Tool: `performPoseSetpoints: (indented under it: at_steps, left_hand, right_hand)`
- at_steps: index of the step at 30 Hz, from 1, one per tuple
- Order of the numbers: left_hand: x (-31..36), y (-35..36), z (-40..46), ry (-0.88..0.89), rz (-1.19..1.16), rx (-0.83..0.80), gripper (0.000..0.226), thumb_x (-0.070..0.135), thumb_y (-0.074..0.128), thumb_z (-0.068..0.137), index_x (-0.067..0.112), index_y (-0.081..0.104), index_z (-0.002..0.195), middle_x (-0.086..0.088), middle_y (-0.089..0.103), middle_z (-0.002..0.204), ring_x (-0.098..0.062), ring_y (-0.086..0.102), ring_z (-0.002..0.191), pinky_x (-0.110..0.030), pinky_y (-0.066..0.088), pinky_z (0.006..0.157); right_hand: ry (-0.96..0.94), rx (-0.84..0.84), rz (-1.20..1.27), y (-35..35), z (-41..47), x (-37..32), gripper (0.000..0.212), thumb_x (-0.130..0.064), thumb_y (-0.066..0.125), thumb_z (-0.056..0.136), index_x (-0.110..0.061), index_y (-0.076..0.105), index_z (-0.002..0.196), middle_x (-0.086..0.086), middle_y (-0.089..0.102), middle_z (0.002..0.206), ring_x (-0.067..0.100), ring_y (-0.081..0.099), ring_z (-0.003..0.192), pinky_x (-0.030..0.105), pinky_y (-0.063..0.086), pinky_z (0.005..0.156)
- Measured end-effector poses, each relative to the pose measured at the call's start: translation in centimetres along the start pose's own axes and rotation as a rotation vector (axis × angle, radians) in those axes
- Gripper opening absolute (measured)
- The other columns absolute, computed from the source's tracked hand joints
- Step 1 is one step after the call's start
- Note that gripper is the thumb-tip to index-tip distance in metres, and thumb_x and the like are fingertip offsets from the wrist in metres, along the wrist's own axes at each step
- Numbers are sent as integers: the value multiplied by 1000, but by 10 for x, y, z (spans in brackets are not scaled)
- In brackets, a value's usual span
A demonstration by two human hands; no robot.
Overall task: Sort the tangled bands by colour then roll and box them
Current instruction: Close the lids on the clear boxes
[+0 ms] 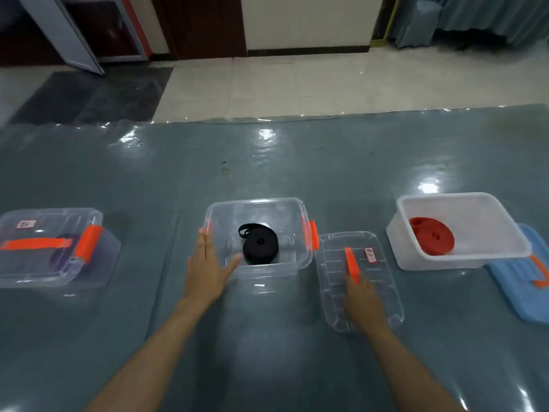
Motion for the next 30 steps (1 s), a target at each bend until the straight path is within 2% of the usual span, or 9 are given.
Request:
performPoseSetpoints:
  at_steps: [3,6,8,14,19,22,26,28,30]
  left_hand:
    - [5,0,-1,23,-32,17,102,50,65,99,29,-6,169,9,-3,178,-16,3,164,-56,26,127]
    - [4,0,-1,0,-33,15,100,50,64,99,36,-7,168,18,-6,176,-9,-3,163,-58,25,127]
    - [5,-1,-1,-9,-33,17,99,50,64,98,38,-5,168,21,-5,175,-8,-2,163,-59,25,127]
    - [7,-1,-2,15,-55,30,97,48,65,98,39,-2,168,29,-4,173,-4,-1,162,-57,24,128]
    - [3,2,-1,35,-45,59,97,41,66,99,37,-2,168,26,-3,174,-2,-2,161,-41,20,125]
    - [3,2,1,65,-96,58,85,28,57,106,34,1,169,25,-3,174,0,-5,161,-39,16,129]
    - [5,-4,1,64,-292,83,61,26,31,111,29,12,169,21,8,175,-4,0,162,-41,8,133]
    - [1,-5,1,22,-404,106,59,35,24,109,24,23,167,14,20,174,-7,11,162,-40,9,134]
    - [-11,-11,3,-125,-558,175,58,43,27,109,21,45,159,6,43,165,-14,35,155,-44,22,131]
  right_hand:
    - [-5,110,36,-5,22,11,52,1,44,103,-20,45,151,13,52,138,32,56,119,40,51,100]
    - [41,174,228,-10,43,20,55,6,47,98,-14,49,149,22,58,121,43,61,106,51,51,92]
    - [94,159,381,-14,53,29,42,5,58,88,-5,54,129,25,63,116,46,63,102,52,53,87]
    - [61,190,687,-53,71,46,37,-14,80,74,-30,68,105,-11,69,83,15,66,76,20,41,60]
    - [-41,339,863,-108,79,39,43,-8,81,78,-23,73,119,-2,73,93,3,65,75,9,46,67]
    - [-201,329,802,-136,74,0,48,-10,82,78,-32,71,120,-8,72,94,2,67,77,9,49,68]
    - [-390,241,572,-144,66,-90,55,-12,83,76,-28,74,128,0,71,108,17,68,86,32,58,80]
    - [-468,226,378,-138,60,-139,52,-9,80,75,-23,76,126,7,69,109,26,66,97,37,55,89]
    - [-560,217,232,-126,53,-184,44,-9,76,77,-19,78,120,10,68,109,32,63,103,39,52,90]
Point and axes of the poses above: each hand's wrist, its own z-axis towards the middle knuckle, its own y-axis out of the palm, x = y × z, the point moved 8 cm from there along z, towards the middle knuckle
